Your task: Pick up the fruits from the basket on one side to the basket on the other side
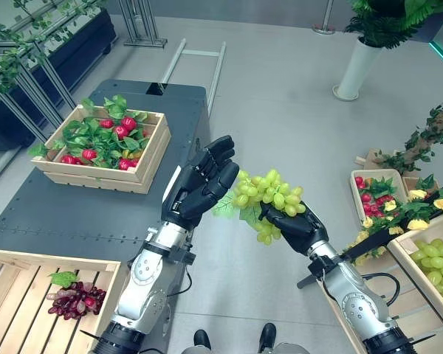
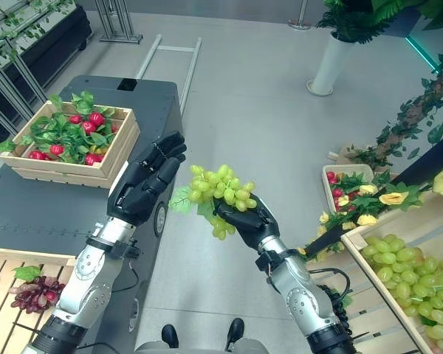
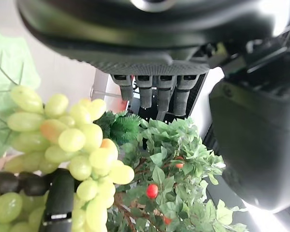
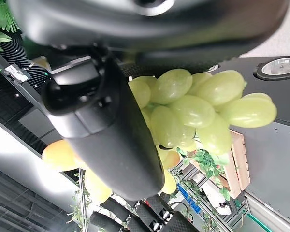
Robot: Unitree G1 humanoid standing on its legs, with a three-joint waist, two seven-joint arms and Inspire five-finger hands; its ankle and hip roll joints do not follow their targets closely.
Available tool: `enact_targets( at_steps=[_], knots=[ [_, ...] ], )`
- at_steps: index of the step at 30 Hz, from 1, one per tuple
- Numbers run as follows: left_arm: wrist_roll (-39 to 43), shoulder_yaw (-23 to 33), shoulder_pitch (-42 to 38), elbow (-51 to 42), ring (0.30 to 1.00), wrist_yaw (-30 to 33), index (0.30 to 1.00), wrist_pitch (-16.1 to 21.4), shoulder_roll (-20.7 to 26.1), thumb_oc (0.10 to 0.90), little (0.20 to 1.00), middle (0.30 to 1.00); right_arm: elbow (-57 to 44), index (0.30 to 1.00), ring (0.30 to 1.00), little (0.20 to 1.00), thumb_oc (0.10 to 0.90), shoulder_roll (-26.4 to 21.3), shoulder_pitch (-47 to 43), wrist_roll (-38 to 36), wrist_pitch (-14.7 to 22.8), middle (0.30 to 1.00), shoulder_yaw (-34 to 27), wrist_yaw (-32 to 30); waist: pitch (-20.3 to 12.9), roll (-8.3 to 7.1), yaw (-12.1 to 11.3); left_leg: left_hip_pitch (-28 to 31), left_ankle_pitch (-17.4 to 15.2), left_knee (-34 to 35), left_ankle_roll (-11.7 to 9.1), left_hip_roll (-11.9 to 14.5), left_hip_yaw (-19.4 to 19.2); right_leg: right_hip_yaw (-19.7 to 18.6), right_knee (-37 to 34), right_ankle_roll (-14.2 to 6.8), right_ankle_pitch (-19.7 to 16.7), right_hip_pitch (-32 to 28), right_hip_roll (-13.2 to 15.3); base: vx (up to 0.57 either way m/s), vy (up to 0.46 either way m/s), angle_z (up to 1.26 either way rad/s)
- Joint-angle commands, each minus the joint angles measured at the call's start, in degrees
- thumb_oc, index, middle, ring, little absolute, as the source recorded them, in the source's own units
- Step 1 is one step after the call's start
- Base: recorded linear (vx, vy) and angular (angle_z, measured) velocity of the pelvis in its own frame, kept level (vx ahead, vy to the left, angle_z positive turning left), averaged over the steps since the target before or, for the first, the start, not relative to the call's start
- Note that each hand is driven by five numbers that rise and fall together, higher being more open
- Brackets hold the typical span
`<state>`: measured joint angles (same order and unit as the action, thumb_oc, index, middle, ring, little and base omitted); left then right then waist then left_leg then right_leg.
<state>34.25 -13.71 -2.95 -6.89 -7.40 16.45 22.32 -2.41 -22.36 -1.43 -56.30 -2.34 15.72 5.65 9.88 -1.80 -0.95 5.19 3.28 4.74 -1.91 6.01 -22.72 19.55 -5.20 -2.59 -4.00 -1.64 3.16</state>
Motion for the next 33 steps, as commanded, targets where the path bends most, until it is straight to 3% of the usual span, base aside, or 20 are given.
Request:
enact_targets(
  at_steps=[1, 3, 4, 7, 8, 9, 10, 11, 14, 15, 19, 25, 29, 33],
  knots=[
    [1.7, -0.2, -5.2, -5.0, 0.9, -3.1, 0.9, 4.5, -0.1, 0.8, 0.9, 0.9, -7.0, 0.3, 0.3, 0.3, 0.4, 2.5, -4.2, 0.5, 7.2, 0.3, -4.7, 4.8, -4.8, -1.12, -0.9, -4.7, -4.0, -3.0, -1.5, -3.1, 3.4, -1.0, 0.2, -2.7, 5.5, -4.8, 0.6, -0.11, -0.077, -0.15],
    [1.7, 0.3, -4.5, -5.7, 0.9, -3.6, 0.9, 4.3, 0.2, 0.8, 0.9, 0.9, -6.9, 0.3, 0.3, 0.3, 0.4, 1.8, -4.1, 0.2, 6.5, 0.3, -5.0, 5.1, -4.6, -1.64, -1.4, -6.2, -3.9, -5.7, -1.4, -3.4, 7.4, -2.9, 0.2, -1.9, 4.5, -4.0, 0.6, -0.08, -0.028, -0.26],
    [2.5, 1.1, -3.7, -6.4, 0.9, -4.3, 0.9, 4.0, 0.4, 0.8, 0.9, 0.9, -6.9, 0.3, 0.3, 0.3, 0.4, 1.4, -4.1, 0.2, 5.5, 0.3, -5.4, 5.4, -4.5, -1.96, -2.0, -6.9, -4.7, -7.8, -1.6, -4.1, 12.5, -5.6, 0.2, -1.7, 4.3, -3.9, 0.4, 0.01, 0.04, -0.4],
    [3.7, 3.0, -2.2, -7.4, 0.9, -5.1, 0.9, 3.5, 0.8, 0.8, 0.9, 0.9, -7.5, 0.3, 0.3, 0.3, 0.4, 0.7, -4.0, 0.0, 3.5, 0.3, -5.7, 6.1, -4.8, -2.3, -2.8, -7.3, -6.2, -10.2, -1.3, -6.2, 20.4, -9.7, 0.2, -1.8, 3.7, -3.6, 0.7, 0.02, 0.112, -0.55],
    [4.3, 4.4, -1.4, -8.0, 0.9, -5.1, 0.9, 3.1, 1.0, 0.8, 0.9, 0.9, -7.6, 0.3, 0.3, 0.3, 0.4, 0.4, -4.5, -0.5, 2.2, 0.3, -5.3, 6.4, -5.0, -2.34, -3.5, -6.7, -7.6, -11.4, -0.9, -7.9, 25.2, -12.7, 0.2, -2.0, 3.3, -3.3, 0.9, 0.03, 0.14, -0.55],
    [4.3, 4.4, -1.4, -8.0, 0.9, -5.1, 0.9, 3.1, 1.0, 0.8, 0.9, 0.9, -7.6, 0.3, 0.3, 0.3, 0.4, 0.4, -4.5, -0.5, 2.2, 0.3, -5.3, 6.4, -4.9, -2.32, -3.6, -6.7, -7.6, -11.4, -0.9, -7.9, 25.1, -12.7, 0.2, -2.0, 3.3, -3.3, 0.9, 0.04, 0.286, -0.87],
    [4.2, 5.4, -0.9, -8.8, 0.9, -4.6, 0.9, 2.9, 1.1, 0.8, 0.9, 0.9, -7.7, 0.3, 0.3, 0.3, 0.4, 0.3, -5.1, -1.1, 1.3, 0.3, -4.8, 7.0, -5.2, -2.28, -4.3, -6.0, -9.1, -13.0, -0.2, -9.7, 29.9, -16.2, 0.2, -2.5, 2.9, -3.1, 1.2, 0.02, 0.251, -0.96],
    [3.9, 5.6, -0.8, -9.1, 0.9, -4.4, 0.9, 2.7, 1.1, 0.8, 0.9, 0.9, -7.5, 0.3, 0.3, 0.3, 0.4, 0.5, -5.4, -1.2, 1.0, 0.3, -4.7, 7.2, -5.3, -2.1, -4.4, -5.6, -9.5, -13.0, 0.0, -10.0, 30.4, -17.3, 0.2, -2.7, 2.8, -3.1, 1.3, 0.02, 0.35, -1.1],
    [4.6, 5.3, -1.5, -8.4, 0.9, -6.0, 0.9, 2.1, 0.9, 0.8, 0.9, 0.9, -7.3, 0.3, 0.3, 0.3, 0.4, 1.4, -5.4, -1.2, 1.8, 0.3, -5.1, 6.3, -5.3, -1.02, -3.4, -4.0, -9.3, -10.8, 0.6, -9.9, 27.8, -17.4, 0.5, -3.7, 2.4, -3.0, 2.3, -0.02, 0.375, -1.39],
    [4.8, 4.4, -2.4, -7.9, 0.9, -6.2, 0.9, 2.0, 1.1, 0.8, 0.9, 0.9, -7.5, 0.3, 0.3, 0.3, 0.4, 2.1, -4.9, -1.1, 2.6, 0.3, -5.6, 5.5, -5.1, -0.19, -2.4, -2.6, -8.9, -8.6, 1.4, -9.9, 27.2, -17.7, 2.3, -4.9, 2.3, -1.8, 3.2, -0.05, 0.45, -0.89],
    [5.1, 3.0, -4.3, -6.6, 0.9, -7.0, 0.9, 1.4, 1.3, 0.8, 0.9, 0.9, -6.7, 0.3, 0.3, 0.3, 0.4, 3.0, -4.4, -1.2, 3.3, 0.3, -6.6, 6.2, -3.8, 1.04, -0.5, 0.5, -8.1, -4.3, 3.2, -10.5, 27.9, -19.0, 7.3, -7.3, 0.9, 2.9, 5.4, -0.05, 0.344, -0.3],
    [5.5, 0.3, -5.2, -6.1, 0.9, -8.8, 0.9, 0.7, 1.3, 0.8, 0.9, 0.9, -6.3, 0.3, 0.3, 0.3, 0.4, 4.0, -3.4, -1.1, 4.7, 0.3, -7.0, 5.1, -2.8, 1.26, 0.3, 1.7, -9.0, -2.8, 4.5, -12.9, 27.8, -19.1, 9.8, -8.4, -4.9, 7.9, 8.0, -0.06, 0.284, -0.22],
    [5.7, 0.1, -5.9, -6.3, 0.9, -8.8, 0.9, -0.8, 1.6, 0.8, 0.9, 0.9, -6.1, 0.3, 0.3, 0.3, 0.4, 3.8, -3.1, -1.4, 4.6, 0.3, -6.5, 5.6, -2.8, 1.66, -0.3, 2.1, -8.7, -1.2, 4.7, -12.8, 25.0, -15.5, 8.2, -9.2, -8.0, 10.3, 10.3, -0.06, 0.139, -0.55],
    [7.0, -0.4, -5.7, -5.8, 0.9, -7.9, 0.9, 0.2, 2.8, 0.8, 0.9, 0.9, -5.9, 0.3, 0.3, 0.3, 0.4, 2.4, -4.0, -2.4, 4.8, 0.3, -5.8, 6.0, -3.8, 2.16, -0.9, 1.3, -7.9, -0.4, 5.7, -12.0, 20.5, -10.6, 16.5, -8.3, -3.1, 9.9, 8.8, -0.08, 0.073, -0.71]
  ],
)
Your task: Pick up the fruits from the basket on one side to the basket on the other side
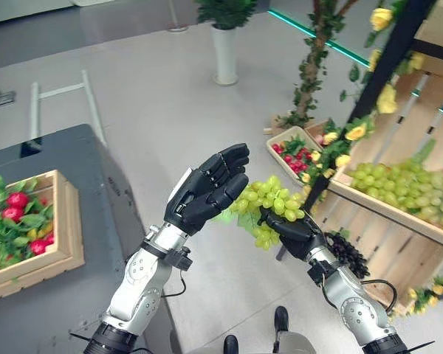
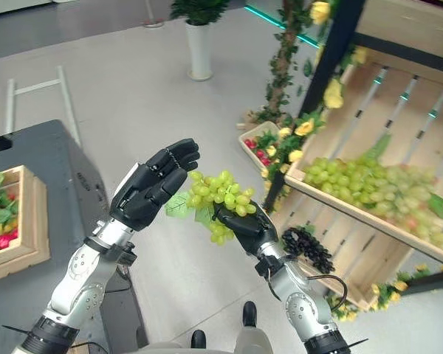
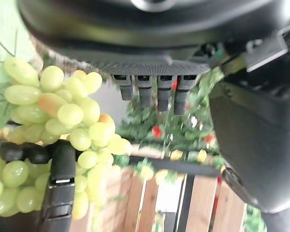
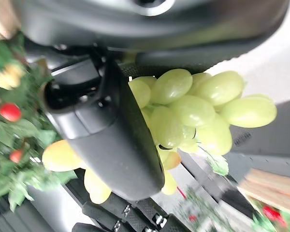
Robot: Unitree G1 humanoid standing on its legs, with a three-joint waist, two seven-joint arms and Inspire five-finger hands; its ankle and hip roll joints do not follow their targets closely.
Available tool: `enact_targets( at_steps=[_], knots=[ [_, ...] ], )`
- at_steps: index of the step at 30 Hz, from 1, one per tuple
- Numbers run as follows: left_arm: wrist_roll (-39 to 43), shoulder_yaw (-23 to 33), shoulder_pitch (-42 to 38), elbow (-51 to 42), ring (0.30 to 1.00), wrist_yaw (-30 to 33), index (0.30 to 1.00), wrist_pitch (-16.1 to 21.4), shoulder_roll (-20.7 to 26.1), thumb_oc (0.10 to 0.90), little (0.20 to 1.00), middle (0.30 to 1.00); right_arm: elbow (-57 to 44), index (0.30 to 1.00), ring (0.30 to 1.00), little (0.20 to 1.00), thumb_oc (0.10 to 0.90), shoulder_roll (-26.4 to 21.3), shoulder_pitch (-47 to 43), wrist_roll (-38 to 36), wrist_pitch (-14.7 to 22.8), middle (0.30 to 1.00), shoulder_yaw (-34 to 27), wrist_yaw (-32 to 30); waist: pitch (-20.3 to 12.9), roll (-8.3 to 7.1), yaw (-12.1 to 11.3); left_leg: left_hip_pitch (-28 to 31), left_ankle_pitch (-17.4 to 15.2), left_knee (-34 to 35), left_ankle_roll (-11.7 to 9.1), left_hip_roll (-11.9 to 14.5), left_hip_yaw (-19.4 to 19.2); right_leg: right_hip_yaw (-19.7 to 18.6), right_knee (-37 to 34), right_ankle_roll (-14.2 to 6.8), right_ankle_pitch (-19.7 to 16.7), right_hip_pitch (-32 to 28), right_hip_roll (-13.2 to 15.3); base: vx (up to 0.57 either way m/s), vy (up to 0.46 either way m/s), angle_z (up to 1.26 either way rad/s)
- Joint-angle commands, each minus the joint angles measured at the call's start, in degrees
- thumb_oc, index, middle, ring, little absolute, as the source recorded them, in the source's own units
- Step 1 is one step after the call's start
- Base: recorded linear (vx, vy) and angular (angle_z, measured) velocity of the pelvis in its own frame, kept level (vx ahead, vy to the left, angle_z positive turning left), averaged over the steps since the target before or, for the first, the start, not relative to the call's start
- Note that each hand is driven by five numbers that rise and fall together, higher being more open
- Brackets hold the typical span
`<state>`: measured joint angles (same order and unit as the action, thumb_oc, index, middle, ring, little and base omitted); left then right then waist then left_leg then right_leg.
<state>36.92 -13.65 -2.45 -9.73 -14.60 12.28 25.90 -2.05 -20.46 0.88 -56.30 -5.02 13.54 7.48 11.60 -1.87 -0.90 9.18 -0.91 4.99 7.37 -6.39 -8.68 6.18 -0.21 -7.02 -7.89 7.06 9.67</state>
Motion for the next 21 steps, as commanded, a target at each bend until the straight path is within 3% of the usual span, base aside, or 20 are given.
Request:
enact_targets(
  at_steps=[1, 4, 6, 11, 17, 21],
  knots=[
    [4.3, -0.4, -6.1, -3.1, 0.9, -0.3, 0.9, 4.6, -0.7, 0.8, 0.9, 0.9, -6.3, 0.3, 0.3, 0.3, 0.4, 0.5, -6.4, -2.4, 7.2, 0.3, -3.6, 4.2, -5.6, 2.34, -1.0, -2.8, -3.6, -0.6, -3.4, 0.5, 6.0, 3.3, 13.0, -3.6, 1.6, 1.0, 2.1, -0.07, 0.045, -0.6],
    [4.6, -0.1, -5.0, -3.1, 0.9, 0.6, 0.9, 4.6, -0.9, 0.8, 0.9, 0.9, -6.6, 0.3, 0.3, 0.3, 0.4, 0.8, -6.6, -1.0, 6.7, 0.3, -3.0, 5.0, -6.2, 2.53, -1.9, -3.7, -3.5, -0.5, -2.6, 0.9, 3.3, 6.0, 20.4, -2.3, 5.3, -0.4, 2.2, -0.07, -0.005, -0.57],
    [5.5, 0.3, -4.6, -3.0, 0.9, 0.0, 0.9, 4.0, -0.8, 0.8, 0.9, 0.9, -7.0, 0.3, 0.3, 0.3, 0.4, 0.8, -6.3, 0.2, 6.6, 0.3, -2.8, 5.9, -6.4, 2.23, -2.6, -3.8, -3.6, -0.6, -2.8, 1.3, 1.8, 8.2, 19.8, -2.2, 5.8, -2.2, 3.5, -0.03, -0.088, -0.39],
    [6.8, 0.5, -4.2, -3.2, 0.9, 0.0, 0.9, 3.7, -1.7, 0.8, 0.9, 0.9, -6.1, 0.3, 0.3, 0.3, 0.4, 2.0, -6.5, 1.5, 6.8, 0.3, -1.7, 5.4, -8.1, 0.97, -3.6, -3.3, -3.5, -0.1, -4.8, 2.7, -0.2, 10.7, 4.9, -2.8, 5.3, -9.7, 5.6, 0.0, -0.221, -0.61],
    [9.5, -0.1, -4.3, -3.0, 0.9, 2.4, 0.9, 4.9, -3.2, 0.8, 0.9, 0.9, -5.8, 0.3, 0.3, 0.3, 0.4, 1.3, -7.3, 2.1, 5.8, 0.3, -1.5, 4.7, -8.8, 0.09, -2.8, -2.5, -3.4, 0.0, -6.1, 4.9, -2.7, 10.1, -1.4, -3.6, 5.9, -12.2, 3.0, -0.02, -0.24, -0.59],
    [11.9, 0.0, -4.6, -3.2, 0.9, 3.8, 0.9, 5.9, -5.5, 0.8, 0.9, 0.9, -6.2, 0.3, 0.3, 0.3, 0.4, 0.4, -6.7, 4.5, 5.1, 0.3, -2.2, 6.5, -8.7, -0.86, -1.3, -2.2, -3.0, 0.0, -7.2, 7.1, -3.3, 8.4, -3.0, -2.2, 6.5, -12.4, 0.4, -0.05, -0.231, -0.06]
  ],
)
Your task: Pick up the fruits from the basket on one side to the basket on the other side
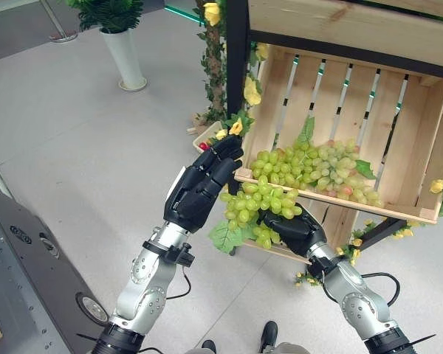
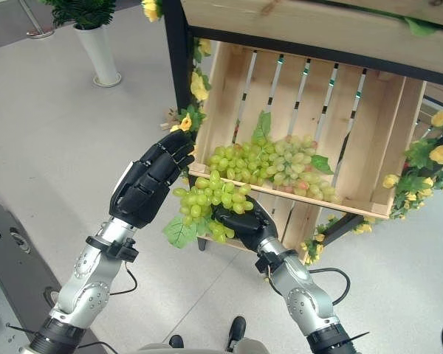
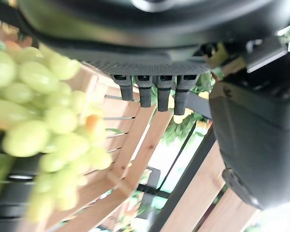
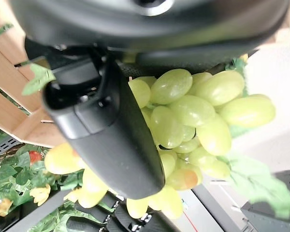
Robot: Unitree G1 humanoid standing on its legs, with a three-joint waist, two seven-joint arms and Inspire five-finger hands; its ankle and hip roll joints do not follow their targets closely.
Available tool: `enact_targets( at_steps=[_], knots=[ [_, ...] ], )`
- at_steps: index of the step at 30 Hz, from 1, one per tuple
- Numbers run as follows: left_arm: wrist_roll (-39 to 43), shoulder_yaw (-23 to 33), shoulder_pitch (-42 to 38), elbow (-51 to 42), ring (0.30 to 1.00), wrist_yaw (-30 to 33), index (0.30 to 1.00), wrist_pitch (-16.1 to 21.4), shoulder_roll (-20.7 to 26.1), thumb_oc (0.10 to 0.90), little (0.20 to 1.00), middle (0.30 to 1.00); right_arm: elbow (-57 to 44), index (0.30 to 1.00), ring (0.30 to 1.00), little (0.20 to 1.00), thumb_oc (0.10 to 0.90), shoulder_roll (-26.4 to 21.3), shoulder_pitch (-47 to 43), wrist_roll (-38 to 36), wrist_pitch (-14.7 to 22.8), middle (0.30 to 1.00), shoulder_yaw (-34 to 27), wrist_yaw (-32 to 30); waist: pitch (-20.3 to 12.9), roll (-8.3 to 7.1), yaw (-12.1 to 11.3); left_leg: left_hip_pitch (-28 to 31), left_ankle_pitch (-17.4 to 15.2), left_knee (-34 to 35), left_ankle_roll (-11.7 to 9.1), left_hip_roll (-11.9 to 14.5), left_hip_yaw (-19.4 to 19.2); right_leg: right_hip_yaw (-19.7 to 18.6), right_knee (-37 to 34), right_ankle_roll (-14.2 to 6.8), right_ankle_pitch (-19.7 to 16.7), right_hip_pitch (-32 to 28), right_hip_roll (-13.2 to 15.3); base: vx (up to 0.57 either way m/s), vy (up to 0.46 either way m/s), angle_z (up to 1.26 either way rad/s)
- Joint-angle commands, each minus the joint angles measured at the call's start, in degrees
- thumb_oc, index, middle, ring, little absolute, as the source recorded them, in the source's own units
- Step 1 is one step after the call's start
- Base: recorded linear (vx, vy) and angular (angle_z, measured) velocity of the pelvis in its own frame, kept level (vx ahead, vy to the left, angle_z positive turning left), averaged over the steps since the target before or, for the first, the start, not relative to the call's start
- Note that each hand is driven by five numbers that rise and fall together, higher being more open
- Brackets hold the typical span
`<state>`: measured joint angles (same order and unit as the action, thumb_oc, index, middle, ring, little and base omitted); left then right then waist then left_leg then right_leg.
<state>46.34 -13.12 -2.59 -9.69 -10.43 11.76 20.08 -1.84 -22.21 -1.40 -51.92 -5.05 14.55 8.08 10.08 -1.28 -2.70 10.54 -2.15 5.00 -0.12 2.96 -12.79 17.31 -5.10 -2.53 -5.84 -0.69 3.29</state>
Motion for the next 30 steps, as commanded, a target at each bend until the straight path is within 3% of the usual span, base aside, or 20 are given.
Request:
enact_targets(
  at_steps=[1, 9, 12, 16, 24, 30],
  knots=[
    [2.4, -0.4, -4.4, -3.3, 0.9, -0.6, 0.9, 6.3, 0.1, 0.8, 0.9, 0.9, -6.6, 0.3, 0.3, 0.3, 0.4, 1.8, -4.2, 0.2, 5.0, 0.3, -3.4, 6.0, -7.2, -1.64, 0.6, -3.6, -1.7, 0.0, 0.1, -2.1, 0.7, -2.8, 1.6, -6.6, 4.4, -4.7, 6.5, -0.04, -0.219, -0.02],
    [4.4, 1.8, -3.6, -5.4, 0.9, -11.9, 0.9, 1.1, 0.6, 0.8, 0.9, 0.9, -9.2, 0.3, 0.3, 0.3, 0.4, -2.1, -1.5, 1.8, 2.7, 0.3, -6.6, 9.3, -6.7, -2.36, 1.6, -4.7, -0.5, 0.0, -1.6, 0.1, 1.2, -3.7, 0.3, -5.5, 4.4, -4.7, 4.5, -0.04, -0.116, -0.02],
    [8.5, 3.3, -3.9, -6.1, 0.9, -24.1, 0.9, -4.2, 1.3, 0.8, 0.9, 0.9, -8.9, 0.3, 0.3, 0.3, 0.4, -3.0, -0.1, 2.4, 2.0, 0.3, -8.0, 11.0, -6.8, -1.92, 2.2, -5.2, 0.1, 0.0, -2.3, 0.5, 1.4, -3.5, 0.2, -5.4, 4.4, -4.5, 4.4, -0.03, -0.022, -0.01],
    [7.0, 3.5, -4.4, -6.6, 0.9, -33.8, 0.9, -9.1, 4.1, 0.8, 0.9, 0.9, -8.6, 0.3, 0.3, 0.3, 0.4, -4.3, 0.9, 3.2, 0.9, 0.3, -8.6, 13.5, -6.9, -1.25, 2.7, -5.2, 0.1, 0.0, -2.5, 0.4, 1.5, -3.4, 0.5, -5.6, 4.5, -4.5, 4.7, 0.0, 0.017, -0.01],
    [6.9, 5.8, -3.0, -3.5, 0.9, -41.1, 0.9, -11.5, 11.4, 0.8, 0.9, 0.9, -11.3, 0.3, 0.3, 0.3, 0.4, -9.4, 1.6, -1.7, -2.8, 0.3, -11.0, 23.4, -7.3, -0.53, 3.0, -4.4, -0.5, 0.0, -2.3, -0.1, 1.5, -3.3, 0.8, -6.3, 4.8, -5.0, 5.2, 0.02, 0.033, 0.0],
    [4.8, 7.4, -1.1, -3.7, 0.9, -44.2, 0.9, -13.1, 13.0, 0.8, 0.9, 0.9, -15.1, 0.3, 0.3, 0.3, 0.4, -12.8, 2.3, -2.6, -1.8, 0.3, -14.1, 25.3, -7.1, -0.57, 3.0, -4.0, -0.8, 0.0, -2.1, -0.3, 1.5, -3.2, 1.2, -6.6, 4.9, -5.0, 5.4, 0.0, 0.0, 0.0]
  ],
)
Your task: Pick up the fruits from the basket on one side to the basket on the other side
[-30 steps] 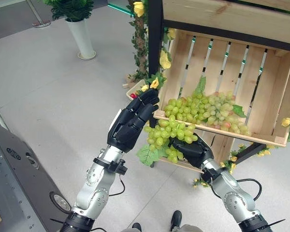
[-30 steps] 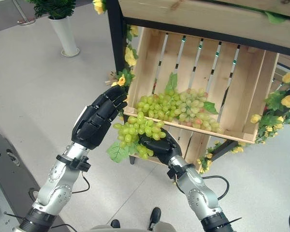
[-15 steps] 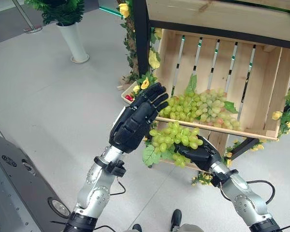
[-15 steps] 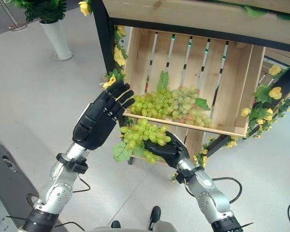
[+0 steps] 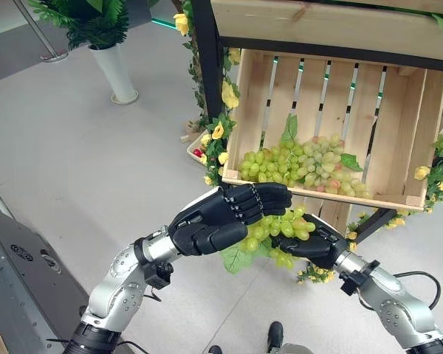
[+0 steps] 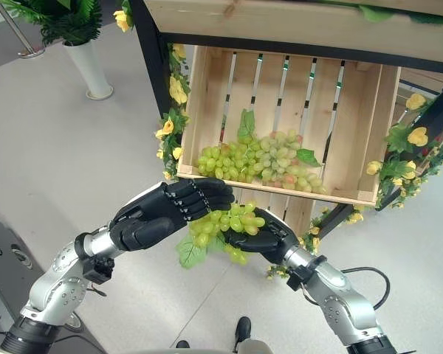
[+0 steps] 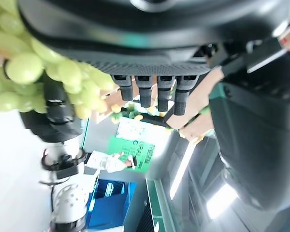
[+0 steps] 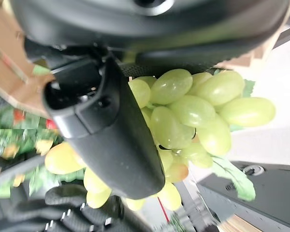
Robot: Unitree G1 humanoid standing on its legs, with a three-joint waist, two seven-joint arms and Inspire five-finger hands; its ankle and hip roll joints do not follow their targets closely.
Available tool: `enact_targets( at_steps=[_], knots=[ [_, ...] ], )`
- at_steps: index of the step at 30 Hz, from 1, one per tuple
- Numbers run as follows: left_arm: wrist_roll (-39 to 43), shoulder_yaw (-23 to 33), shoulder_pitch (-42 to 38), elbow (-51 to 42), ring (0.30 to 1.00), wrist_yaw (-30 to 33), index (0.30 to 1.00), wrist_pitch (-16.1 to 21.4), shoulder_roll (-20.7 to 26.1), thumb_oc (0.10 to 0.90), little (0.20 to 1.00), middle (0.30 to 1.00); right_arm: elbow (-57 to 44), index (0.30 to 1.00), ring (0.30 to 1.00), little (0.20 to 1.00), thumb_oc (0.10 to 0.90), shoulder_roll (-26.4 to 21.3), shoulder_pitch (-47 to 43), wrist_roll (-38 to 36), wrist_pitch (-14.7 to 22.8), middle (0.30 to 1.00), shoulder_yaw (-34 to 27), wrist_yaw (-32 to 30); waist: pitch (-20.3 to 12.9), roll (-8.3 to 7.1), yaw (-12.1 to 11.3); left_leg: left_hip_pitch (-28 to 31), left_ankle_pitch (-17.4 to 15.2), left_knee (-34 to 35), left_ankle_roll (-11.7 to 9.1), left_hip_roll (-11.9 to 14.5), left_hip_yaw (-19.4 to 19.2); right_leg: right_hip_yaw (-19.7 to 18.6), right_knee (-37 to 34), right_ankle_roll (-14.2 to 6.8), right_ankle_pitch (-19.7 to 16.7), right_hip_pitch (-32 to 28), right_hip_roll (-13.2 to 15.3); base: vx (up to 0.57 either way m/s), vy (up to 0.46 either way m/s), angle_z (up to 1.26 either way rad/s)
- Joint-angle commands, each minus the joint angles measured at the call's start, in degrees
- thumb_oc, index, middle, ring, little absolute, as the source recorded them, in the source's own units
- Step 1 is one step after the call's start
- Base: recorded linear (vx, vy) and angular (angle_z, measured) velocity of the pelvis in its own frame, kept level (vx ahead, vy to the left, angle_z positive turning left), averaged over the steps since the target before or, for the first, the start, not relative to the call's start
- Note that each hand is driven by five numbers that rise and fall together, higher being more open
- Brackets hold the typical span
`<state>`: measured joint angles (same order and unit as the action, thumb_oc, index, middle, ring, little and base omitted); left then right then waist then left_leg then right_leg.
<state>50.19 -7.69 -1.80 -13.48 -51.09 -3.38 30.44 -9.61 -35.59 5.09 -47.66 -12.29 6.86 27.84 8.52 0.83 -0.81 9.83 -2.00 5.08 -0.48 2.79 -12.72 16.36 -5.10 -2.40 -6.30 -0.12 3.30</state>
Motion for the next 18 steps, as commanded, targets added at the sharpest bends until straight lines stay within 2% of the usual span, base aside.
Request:
enact_targets(
  at_steps=[1, 4, 5, 8, 9, 14, 16, 18],
  knots=[
    [0.3, 2.1, -1.7, 0.3, 0.9, -5.6, 0.9, 1.4, 3.1, 0.8, 0.9, 0.9, -8.2, 0.3, 0.3, 0.3, 0.4, 0.1, -4.4, -7.7, 5.7, 0.3, -7.2, 5.4, -5.6, -2.68, 1.2, -3.3, -1.0, -0.1, -1.7, -0.1, 1.3, -2.3, 1.2, -6.8, 5.3, -5.6, 5.4, 0.0, 0.0, 0.0],
    [-0.9, 2.3, -1.2, 0.6, 0.9, -10.6, 0.9, -0.5, 4.4, 0.8, 0.9, 0.9, -9.6, 0.3, 0.3, 0.3, 0.4, -0.9, -4.8, -8.9, 6.6, 0.3, -8.9, 6.0, -5.4, -2.61, 1.3, -3.3, -1.0, -0.1, -1.7, -0.1, 1.2, -2.4, 1.2, -6.9, 5.2, -5.4, 5.4, 0.0, 0.0, 0.0],
    [-2.4, 1.6, -0.9, 0.5, 0.9, -13.4, 0.9, -2.7, 5.4, 0.8, 0.9, 0.9, -10.8, 0.3, 0.3, 0.3, 0.4, -1.6, -5.2, -10.1, 7.6, 0.3, -10.0, 5.8, -5.3, -2.45, 1.5, -3.3, -1.1, -0.1, -1.7, -0.1, 1.1, -2.5, 1.3, -7.0, 5.2, -5.3, 5.4, 0.0, 0.0, 0.0],
    [-5.1, -0.4, -0.3, 1.2, 0.9, -16.3, 0.9, -4.7, 7.2, 0.8, 0.9, 0.9, -12.0, 0.3, 0.3, 0.3, 0.4, -2.6, -6.1, -11.5, 9.0, 0.3, -11.1, 5.6, -5.3, -2.19, 1.8, -3.1, -1.2, -0.1, -1.5, -0.1, 0.9, -2.8, 1.4, -7.2, 5.2, -5.3, 5.3, 0.0, 0.0, 0.0],
    [-7.7, -1.7, 0.0, 1.8, 0.9, -16.7, 0.9, -5.6, 8.1, 0.8, 0.9, 0.9, -12.2, 0.3, 0.3, 0.3, 0.4, -2.9, -6.8, -12.5, 10.5, 0.3, -11.2, 6.1, -5.3, -2.0, 2.0, -3.0, -1.2, -0.1, -1.5, -0.1, 0.7, -2.9, 1.4, -7.2, 5.2, -5.3, 5.3, 0.0, 0.0, 0.0],
    [-19.3, -6.9, 1.1, 5.9, 0.9, -14.2, 0.9, -5.0, 12.8, 0.8, 0.9, 0.9, -14.2, 0.3, 0.3, 0.3, 0.4, -3.8, -10.5, -16.7, 14.6, 0.3, -11.6, 8.1, -5.4, -1.34, 2.0, -2.9, -1.2, -0.1, -1.2, -0.3, 0.6, -3.3, 1.2, -7.5, 5.2, -5.3, 5.3, 0.0, 0.007, 0.0],
    [-23.1, -7.6, 1.3, 7.6, 0.9, -12.5, 0.9, -4.8, 14.6, 0.8, 0.9, 0.9, -14.8, 0.3, 0.3, 0.3, 0.4, -4.4, -12.8, -17.3, 15.3, 0.3, -11.5, 7.3, -5.4, -0.99, 1.7, -3.0, -1.2, -0.1, -1.1, -0.3, 0.6, -3.3, 1.3, -7.6, 5.3, -5.2, 5.3, 0.0, 0.017, 0.0],
    [-28.2, -8.0, 1.7, 9.8, 0.9, -11.1, 0.9, -3.1, 15.6, 0.8, 0.9, 0.9, -14.5, 0.3, 0.3, 0.3, 0.4, -4.7, -13.8, -16.7, 15.2, 0.3, -11.7, 7.8, -5.5, -0.78, 1.5, -3.0, -1.2, -0.1, -1.1, -0.3, 0.6, -3.2, 1.2, -7.6, 5.3, -5.3, 5.3, 0.0, 0.015, 0.0]
  ],
)
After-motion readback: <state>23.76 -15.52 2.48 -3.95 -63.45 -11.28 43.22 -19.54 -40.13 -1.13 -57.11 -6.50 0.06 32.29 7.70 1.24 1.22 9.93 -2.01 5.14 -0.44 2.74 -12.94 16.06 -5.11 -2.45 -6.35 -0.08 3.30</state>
